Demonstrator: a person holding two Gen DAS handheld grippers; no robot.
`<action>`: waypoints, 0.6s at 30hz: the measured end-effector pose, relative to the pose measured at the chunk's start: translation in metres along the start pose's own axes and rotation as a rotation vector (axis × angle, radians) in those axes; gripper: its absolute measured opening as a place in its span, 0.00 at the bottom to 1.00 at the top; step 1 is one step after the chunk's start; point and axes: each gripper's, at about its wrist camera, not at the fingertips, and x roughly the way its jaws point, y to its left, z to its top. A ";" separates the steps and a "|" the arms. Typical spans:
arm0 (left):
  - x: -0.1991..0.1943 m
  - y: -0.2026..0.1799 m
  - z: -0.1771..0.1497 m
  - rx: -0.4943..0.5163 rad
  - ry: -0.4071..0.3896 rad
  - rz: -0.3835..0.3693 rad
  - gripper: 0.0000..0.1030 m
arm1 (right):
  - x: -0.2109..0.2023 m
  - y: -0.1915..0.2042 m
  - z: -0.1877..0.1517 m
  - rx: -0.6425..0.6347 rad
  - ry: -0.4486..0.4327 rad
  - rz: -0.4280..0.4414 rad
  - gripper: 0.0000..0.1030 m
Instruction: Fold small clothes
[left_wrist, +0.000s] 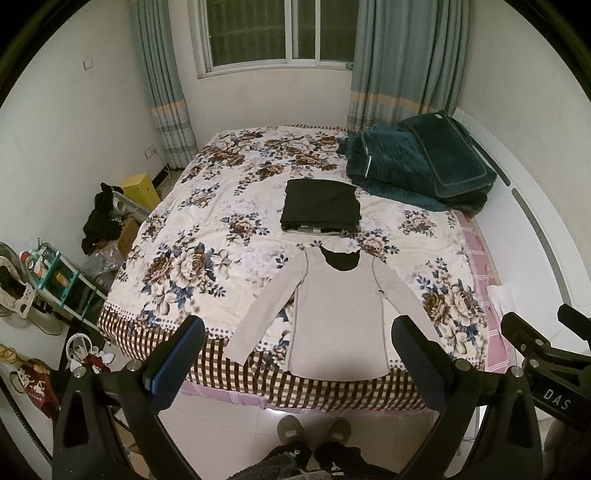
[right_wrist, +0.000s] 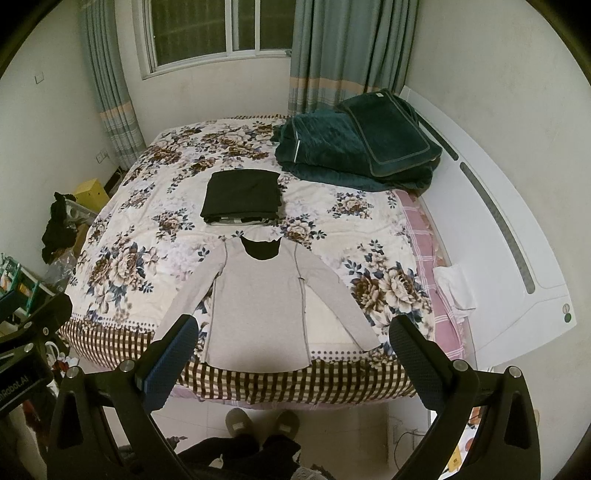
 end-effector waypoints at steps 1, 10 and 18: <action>0.000 0.000 -0.001 -0.003 0.000 0.000 1.00 | 0.000 0.000 0.000 0.000 -0.001 -0.002 1.00; -0.001 0.002 -0.002 -0.002 -0.003 -0.003 1.00 | -0.002 0.001 0.001 -0.002 -0.003 -0.001 1.00; -0.001 -0.001 -0.001 -0.004 -0.004 -0.005 1.00 | 0.000 0.003 -0.003 -0.001 -0.005 -0.002 1.00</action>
